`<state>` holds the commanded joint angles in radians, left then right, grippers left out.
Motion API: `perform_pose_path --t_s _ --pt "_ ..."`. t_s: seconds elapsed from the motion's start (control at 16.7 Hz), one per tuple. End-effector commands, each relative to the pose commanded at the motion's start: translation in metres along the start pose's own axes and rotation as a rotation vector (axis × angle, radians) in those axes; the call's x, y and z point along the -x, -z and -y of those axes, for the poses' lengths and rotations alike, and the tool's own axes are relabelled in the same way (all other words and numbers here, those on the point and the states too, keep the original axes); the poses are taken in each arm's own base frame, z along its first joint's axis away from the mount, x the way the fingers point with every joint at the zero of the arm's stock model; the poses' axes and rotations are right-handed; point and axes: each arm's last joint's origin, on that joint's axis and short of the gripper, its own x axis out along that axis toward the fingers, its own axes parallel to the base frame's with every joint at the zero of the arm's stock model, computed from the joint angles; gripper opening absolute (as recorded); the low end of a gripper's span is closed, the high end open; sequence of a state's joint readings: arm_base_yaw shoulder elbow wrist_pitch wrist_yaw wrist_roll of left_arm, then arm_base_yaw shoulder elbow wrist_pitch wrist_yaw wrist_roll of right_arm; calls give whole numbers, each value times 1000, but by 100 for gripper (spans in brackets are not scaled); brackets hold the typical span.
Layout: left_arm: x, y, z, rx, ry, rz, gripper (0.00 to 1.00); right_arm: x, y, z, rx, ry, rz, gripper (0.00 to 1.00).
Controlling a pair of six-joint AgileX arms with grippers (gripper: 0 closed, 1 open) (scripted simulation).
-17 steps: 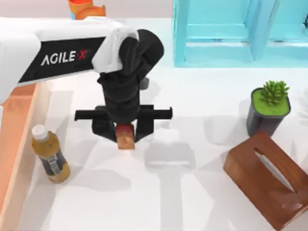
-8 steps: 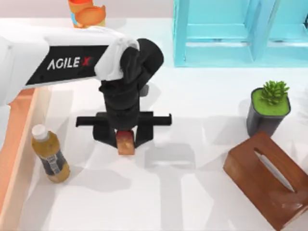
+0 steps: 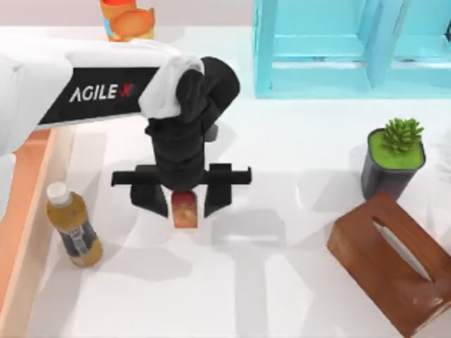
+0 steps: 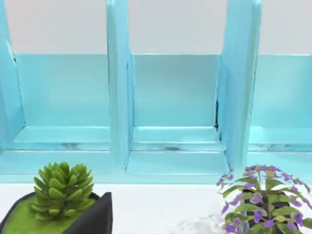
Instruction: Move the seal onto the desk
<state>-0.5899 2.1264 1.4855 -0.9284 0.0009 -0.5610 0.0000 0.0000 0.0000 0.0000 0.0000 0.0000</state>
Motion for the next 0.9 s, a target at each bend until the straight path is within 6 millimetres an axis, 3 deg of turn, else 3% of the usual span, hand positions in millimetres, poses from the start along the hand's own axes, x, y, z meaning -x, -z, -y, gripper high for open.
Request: perform_pose_path --t_s 0.12,0.18,0.72,0.9 --pt "0 0 0 0 0 0 98 0 0 0 0 0 0 100" --pt "0 0 0 0 0 0 100 0 0 0 0 0 0 100" --pt "1 0 0 2 0 0 100 0 0 0 0 0 0 100" --pt "14 -3 3 1 -5 -12 100 0 0 0 0 0 0 100"
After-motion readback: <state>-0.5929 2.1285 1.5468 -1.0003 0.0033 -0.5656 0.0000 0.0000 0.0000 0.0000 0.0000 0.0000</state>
